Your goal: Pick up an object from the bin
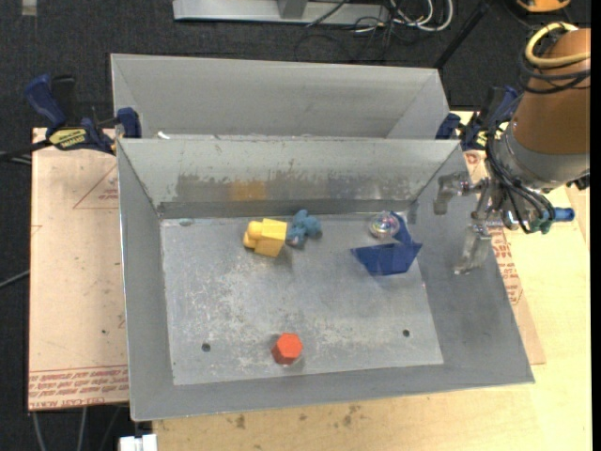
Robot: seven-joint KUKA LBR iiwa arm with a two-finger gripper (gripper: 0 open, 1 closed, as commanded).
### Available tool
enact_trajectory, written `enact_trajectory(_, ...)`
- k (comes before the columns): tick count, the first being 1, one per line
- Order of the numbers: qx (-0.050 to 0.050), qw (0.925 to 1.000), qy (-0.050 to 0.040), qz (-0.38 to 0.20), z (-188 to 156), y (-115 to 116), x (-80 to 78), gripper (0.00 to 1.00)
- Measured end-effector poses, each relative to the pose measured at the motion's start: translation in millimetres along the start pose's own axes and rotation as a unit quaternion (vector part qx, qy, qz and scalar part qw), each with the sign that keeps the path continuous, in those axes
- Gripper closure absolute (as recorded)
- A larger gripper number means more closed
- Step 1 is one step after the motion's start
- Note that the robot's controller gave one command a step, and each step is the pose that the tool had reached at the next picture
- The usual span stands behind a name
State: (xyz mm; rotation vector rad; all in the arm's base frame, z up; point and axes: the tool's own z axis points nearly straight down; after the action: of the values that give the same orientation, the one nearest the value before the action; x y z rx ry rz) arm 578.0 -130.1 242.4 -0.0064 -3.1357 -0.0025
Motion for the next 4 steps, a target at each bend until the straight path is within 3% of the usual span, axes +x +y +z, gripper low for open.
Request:
enact_trajectory(1, 0.0, 0.9997, -0.0022, 0.025, 176, 14, -38.4, 0.0)
enact_trajectory(2, 0.0, 0.9991, -0.0044, 0.041, 140, 41, -28.2, 0.0)
enact_trajectory(3, 0.0, 0.9952, -0.0049, 0.097, 142, 34, -35.4, 0.0)
enact_trajectory(4, 0.0, 0.9913, -0.0025, 0.132, 174, 34, -28.7, 0.0)
